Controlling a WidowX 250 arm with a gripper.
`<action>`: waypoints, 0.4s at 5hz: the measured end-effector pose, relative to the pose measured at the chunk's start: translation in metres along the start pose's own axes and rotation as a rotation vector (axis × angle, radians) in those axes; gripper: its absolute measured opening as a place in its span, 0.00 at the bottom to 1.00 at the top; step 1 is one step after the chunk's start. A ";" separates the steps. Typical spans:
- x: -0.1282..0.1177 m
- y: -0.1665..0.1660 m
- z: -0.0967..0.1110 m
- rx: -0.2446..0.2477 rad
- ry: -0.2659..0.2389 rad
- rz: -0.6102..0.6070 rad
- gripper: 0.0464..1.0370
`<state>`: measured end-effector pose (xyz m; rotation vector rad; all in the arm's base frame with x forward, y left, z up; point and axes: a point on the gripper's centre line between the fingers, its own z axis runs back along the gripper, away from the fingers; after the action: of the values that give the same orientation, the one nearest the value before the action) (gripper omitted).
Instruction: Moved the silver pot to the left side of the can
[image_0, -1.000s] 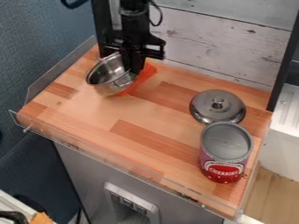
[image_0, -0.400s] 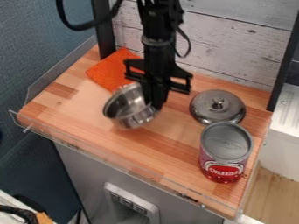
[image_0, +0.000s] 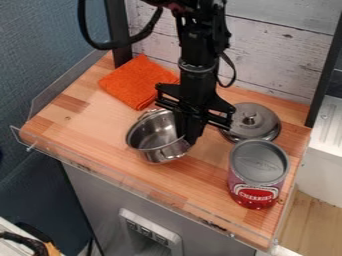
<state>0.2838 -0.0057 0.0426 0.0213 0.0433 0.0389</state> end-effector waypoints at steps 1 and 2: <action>-0.002 -0.008 -0.002 -0.001 0.001 -0.024 0.05; -0.004 -0.013 -0.006 -0.012 0.019 -0.036 0.16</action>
<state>0.2803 -0.0188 0.0360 0.0082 0.0625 0.0034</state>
